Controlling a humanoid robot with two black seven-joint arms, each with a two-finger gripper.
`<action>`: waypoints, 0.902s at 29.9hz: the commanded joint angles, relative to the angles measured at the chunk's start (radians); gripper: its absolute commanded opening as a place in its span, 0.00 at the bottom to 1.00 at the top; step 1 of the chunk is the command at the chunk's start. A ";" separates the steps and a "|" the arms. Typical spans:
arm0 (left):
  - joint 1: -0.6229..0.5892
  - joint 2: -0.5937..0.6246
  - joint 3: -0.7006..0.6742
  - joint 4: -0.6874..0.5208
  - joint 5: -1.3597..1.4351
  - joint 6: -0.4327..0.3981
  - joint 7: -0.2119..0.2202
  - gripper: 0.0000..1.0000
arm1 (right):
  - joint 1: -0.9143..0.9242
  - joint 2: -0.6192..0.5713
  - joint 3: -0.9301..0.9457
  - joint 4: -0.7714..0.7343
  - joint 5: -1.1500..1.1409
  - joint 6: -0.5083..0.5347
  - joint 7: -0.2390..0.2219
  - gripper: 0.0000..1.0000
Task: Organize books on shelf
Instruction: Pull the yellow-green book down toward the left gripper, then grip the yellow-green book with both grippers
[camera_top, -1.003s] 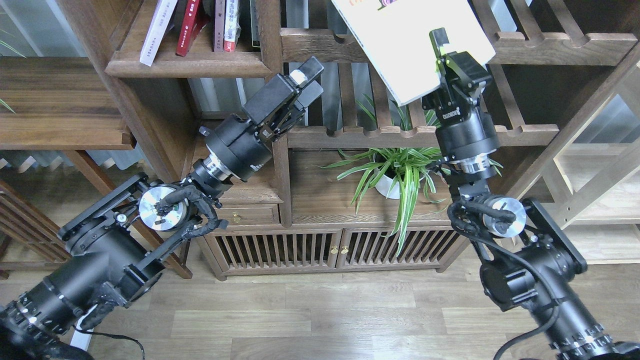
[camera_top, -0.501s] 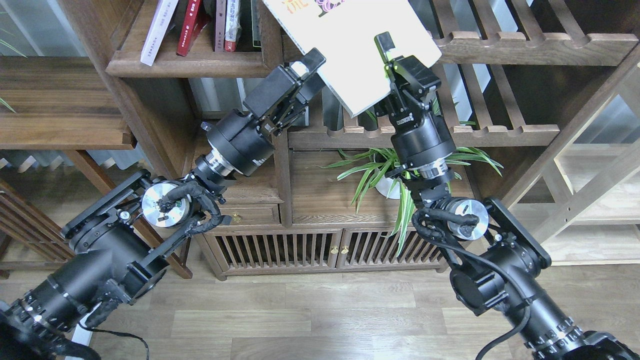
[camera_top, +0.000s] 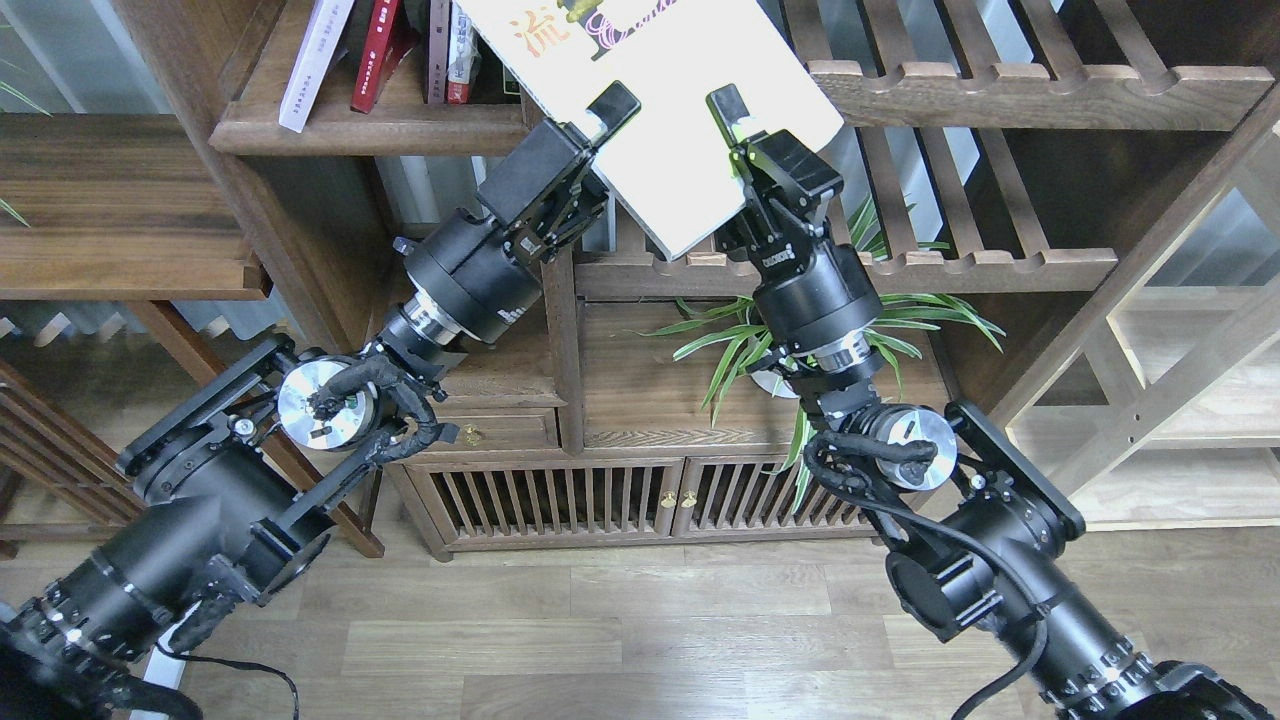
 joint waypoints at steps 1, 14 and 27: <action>0.000 0.000 -0.003 0.002 0.002 0.000 0.000 0.97 | -0.001 -0.001 0.000 0.005 -0.005 0.000 0.000 0.02; -0.020 -0.021 -0.028 0.002 0.001 0.000 -0.006 0.97 | -0.003 0.016 -0.006 0.009 -0.016 0.000 -0.003 0.02; -0.015 -0.021 -0.060 0.032 0.001 0.000 -0.014 0.97 | -0.007 0.016 -0.006 0.009 -0.021 0.000 -0.001 0.02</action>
